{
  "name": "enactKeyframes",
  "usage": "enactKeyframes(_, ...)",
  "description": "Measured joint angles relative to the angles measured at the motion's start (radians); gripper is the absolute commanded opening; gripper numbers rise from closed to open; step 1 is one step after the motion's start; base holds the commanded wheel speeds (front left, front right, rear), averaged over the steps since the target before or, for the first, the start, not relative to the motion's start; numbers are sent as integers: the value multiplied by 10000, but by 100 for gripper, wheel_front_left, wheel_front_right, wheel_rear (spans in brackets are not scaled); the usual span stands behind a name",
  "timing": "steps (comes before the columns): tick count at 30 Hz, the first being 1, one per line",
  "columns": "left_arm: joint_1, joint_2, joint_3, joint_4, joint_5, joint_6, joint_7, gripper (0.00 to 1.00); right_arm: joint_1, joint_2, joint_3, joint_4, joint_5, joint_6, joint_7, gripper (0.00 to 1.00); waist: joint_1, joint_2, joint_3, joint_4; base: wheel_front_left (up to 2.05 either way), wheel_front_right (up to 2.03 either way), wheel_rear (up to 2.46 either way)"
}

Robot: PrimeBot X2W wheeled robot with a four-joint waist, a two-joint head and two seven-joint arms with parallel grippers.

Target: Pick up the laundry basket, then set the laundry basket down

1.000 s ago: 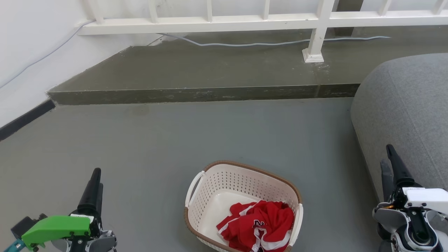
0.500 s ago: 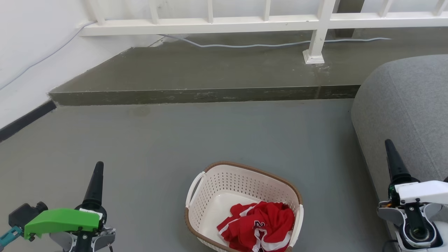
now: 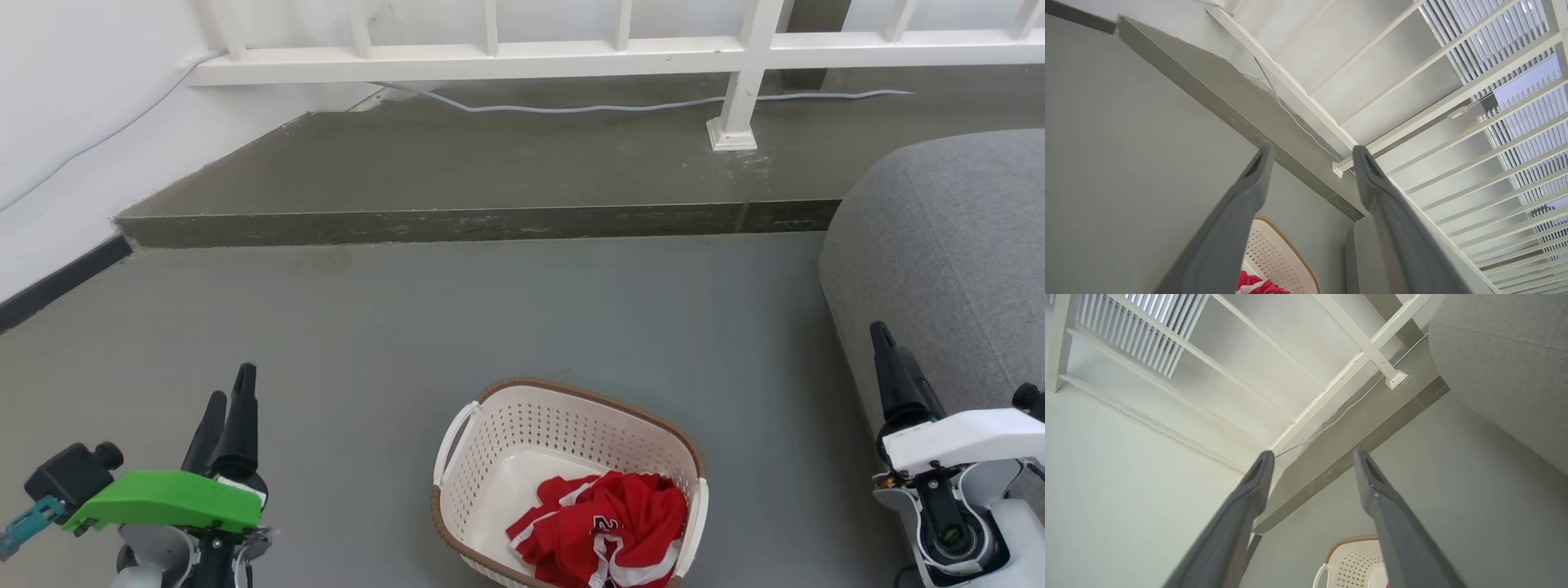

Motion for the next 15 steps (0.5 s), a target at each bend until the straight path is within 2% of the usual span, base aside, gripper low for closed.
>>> enactKeyframes(15, -44, 155, -527, -525, 2719, 407, -541, 100, -181, -420, 811, -102, -2665, -525, -458, 100, 0, 0, 13, -25, 0, 0, 0)
